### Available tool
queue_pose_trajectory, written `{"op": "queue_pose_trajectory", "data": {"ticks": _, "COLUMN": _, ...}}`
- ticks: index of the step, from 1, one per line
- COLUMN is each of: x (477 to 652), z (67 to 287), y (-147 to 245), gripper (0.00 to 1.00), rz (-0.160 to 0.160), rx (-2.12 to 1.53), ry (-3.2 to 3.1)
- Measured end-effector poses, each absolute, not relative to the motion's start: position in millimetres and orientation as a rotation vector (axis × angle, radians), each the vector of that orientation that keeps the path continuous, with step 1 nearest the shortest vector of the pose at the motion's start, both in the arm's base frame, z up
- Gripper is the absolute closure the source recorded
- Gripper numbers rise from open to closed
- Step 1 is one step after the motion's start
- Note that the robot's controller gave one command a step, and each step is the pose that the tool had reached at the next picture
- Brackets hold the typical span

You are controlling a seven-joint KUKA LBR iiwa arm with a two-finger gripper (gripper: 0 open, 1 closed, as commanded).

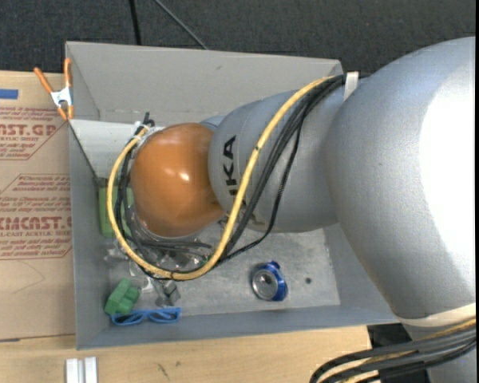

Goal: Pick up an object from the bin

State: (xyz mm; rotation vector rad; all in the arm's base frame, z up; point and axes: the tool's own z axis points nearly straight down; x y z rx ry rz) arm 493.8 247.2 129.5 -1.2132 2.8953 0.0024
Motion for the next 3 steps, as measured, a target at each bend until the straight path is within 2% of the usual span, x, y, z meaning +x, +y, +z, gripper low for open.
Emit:
{"op": "queue_pose_trajectory", "data": {"ticks": 1, "x": 482.0, "z": 75.2, "y": 241.9, "gripper": 0.00, "rz": 0.002, "rx": -1.161, "ry": 2.923}}
{"op": "queue_pose_trajectory", "data": {"ticks": 2, "x": 484.3, "z": 79.0, "y": 242.8, "gripper": 1.00, "rz": 0.003, "rx": -1.158, "ry": 2.916}}
{"op": "queue_pose_trajectory", "data": {"ticks": 3, "x": 502.1, "z": 210.5, "y": 246.3, "gripper": 1.00, "rz": 0.002, "rx": -1.152, "ry": 2.910}}
